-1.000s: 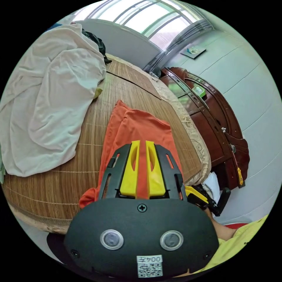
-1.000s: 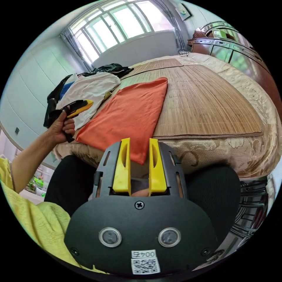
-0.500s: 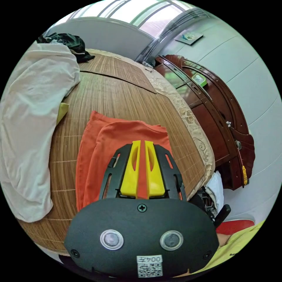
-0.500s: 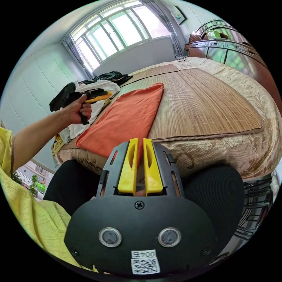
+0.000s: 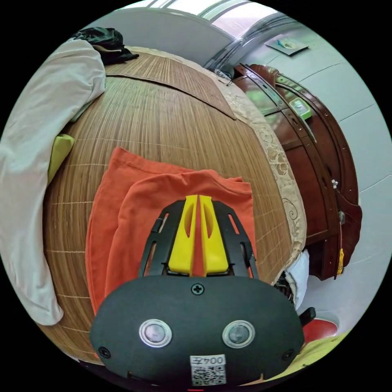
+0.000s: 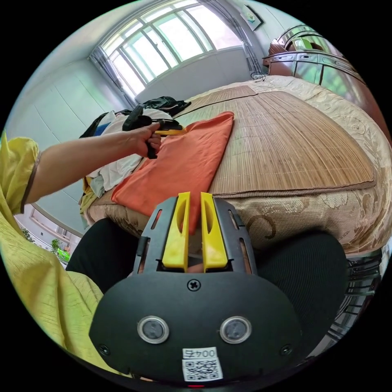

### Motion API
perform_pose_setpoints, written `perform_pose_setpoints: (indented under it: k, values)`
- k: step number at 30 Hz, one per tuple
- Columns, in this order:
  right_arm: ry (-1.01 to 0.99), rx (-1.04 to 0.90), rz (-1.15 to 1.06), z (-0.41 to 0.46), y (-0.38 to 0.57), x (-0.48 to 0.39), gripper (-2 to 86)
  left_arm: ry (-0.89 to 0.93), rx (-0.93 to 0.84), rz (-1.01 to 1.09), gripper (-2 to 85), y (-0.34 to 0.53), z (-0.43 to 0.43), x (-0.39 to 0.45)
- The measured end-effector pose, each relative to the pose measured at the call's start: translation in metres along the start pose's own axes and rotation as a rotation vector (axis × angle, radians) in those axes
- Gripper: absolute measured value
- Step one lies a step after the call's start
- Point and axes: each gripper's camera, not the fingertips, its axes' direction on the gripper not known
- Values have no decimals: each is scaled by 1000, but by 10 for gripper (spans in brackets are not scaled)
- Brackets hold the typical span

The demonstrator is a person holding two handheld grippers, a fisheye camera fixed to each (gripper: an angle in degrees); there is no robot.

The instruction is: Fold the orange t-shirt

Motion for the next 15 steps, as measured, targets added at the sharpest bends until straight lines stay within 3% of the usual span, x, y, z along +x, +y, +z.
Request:
perform_pose_setpoints:
  k: [10,15]
  values:
    - [-164,-23,280,-36,-26,59,92,438,139,-375,30,192,-157,-114]
    - [-164,-143,295,-32,-45,63,103,481,136,-460,53,247,-167,-140]
